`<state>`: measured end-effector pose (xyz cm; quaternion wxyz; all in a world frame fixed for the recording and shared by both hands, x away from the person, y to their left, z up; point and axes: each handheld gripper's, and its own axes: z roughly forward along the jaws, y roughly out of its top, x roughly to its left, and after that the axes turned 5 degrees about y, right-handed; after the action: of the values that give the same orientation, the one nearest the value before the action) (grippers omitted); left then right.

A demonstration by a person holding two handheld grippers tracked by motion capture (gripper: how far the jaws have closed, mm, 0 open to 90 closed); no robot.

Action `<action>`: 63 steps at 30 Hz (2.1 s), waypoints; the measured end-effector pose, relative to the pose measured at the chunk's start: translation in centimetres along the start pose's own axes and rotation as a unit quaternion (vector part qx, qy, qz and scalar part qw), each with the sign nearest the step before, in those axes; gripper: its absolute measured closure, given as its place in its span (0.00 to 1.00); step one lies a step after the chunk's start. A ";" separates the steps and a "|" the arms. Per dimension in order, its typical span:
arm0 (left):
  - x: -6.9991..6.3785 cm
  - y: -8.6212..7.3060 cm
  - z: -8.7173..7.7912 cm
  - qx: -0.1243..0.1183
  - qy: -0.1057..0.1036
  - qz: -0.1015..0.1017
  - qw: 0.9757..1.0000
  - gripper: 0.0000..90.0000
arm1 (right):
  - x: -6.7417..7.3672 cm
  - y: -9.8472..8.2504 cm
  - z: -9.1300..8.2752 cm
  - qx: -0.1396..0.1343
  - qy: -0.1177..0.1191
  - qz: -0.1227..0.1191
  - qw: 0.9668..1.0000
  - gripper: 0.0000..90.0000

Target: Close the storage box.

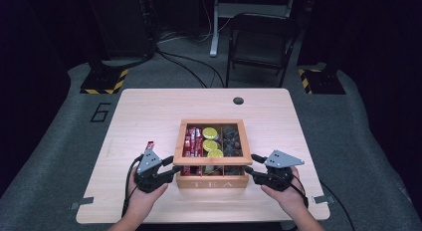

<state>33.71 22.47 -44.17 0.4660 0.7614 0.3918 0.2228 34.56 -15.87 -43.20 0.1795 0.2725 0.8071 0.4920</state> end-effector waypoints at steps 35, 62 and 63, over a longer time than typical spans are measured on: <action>-0.6 -2.3 1.7 0.047 -0.024 0.016 0.998 0.50 | 0.4 -2.5 1.9 0.062 0.010 -0.003 0.998 0.49; -0.8 -2.3 1.4 0.051 -0.026 0.004 0.998 0.37 | 0.3 -2.9 2.6 0.093 0.035 0.027 0.995 0.43; -0.8 -2.4 1.4 0.051 -0.025 0.005 0.998 0.37 | 0.4 -2.9 2.6 0.092 0.035 0.031 0.995 0.43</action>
<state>33.29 21.69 -46.87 0.4350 0.7915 0.3873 0.1851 34.95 -14.87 -47.02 0.1103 0.2955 0.8461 0.4298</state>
